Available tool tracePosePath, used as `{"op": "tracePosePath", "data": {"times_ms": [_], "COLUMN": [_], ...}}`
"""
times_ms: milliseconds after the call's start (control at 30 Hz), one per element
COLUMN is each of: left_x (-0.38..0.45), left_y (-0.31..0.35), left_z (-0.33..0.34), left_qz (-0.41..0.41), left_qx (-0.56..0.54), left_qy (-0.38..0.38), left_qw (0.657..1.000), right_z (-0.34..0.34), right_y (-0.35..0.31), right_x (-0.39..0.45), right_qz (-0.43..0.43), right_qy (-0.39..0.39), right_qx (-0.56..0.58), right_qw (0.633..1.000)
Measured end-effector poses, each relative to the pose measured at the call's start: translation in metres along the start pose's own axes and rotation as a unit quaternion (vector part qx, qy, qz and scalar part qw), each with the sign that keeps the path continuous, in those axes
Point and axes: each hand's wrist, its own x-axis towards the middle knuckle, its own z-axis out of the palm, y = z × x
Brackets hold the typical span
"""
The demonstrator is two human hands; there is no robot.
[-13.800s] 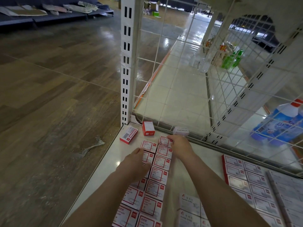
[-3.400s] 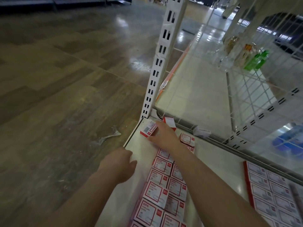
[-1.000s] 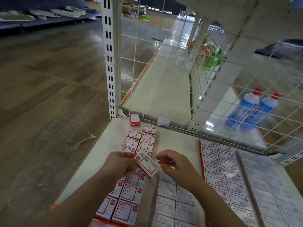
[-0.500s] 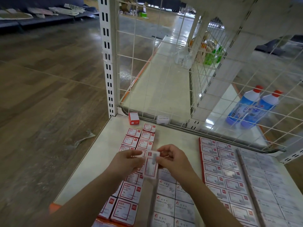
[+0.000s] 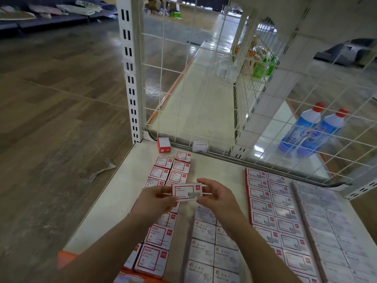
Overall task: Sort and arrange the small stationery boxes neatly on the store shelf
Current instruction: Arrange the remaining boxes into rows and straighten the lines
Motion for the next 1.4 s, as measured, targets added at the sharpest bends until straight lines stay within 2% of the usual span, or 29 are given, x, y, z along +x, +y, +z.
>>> {"op": "tracePosePath", "data": {"times_ms": [300,600,833,967,1167,1400], "left_x": [-0.001,-0.001,-0.004,-0.003,-0.012,-0.029], "left_y": [0.001,-0.003,-0.008,-0.015,-0.019,-0.025], "left_z": [0.006,0.02,0.054,0.078,0.11,0.147], "left_qz": [0.019,0.066,0.121,0.159,0.237,0.322], "left_qx": [0.062,0.094,0.152,0.261,0.393,0.451], "left_qy": [0.0,-0.024,-0.026,-0.024,-0.046,-0.11], "left_qw": [0.998,0.993,0.981,0.952,0.887,0.825], "right_z": [-0.01,-0.031,-0.069,-0.091,-0.113,-0.141], "right_y": [0.007,0.01,0.021,0.034,0.047,0.069], "right_x": [-0.002,-0.011,-0.035,-0.053,-0.085,-0.114], "right_qz": [-0.016,0.022,0.055,0.077,0.115,0.162], "right_qy": [-0.011,-0.017,0.042,0.093,0.149,0.262], "right_qx": [-0.031,-0.006,0.017,0.039,0.053,0.129], "right_qw": [0.999,1.0,0.997,0.992,0.981,0.943]}}
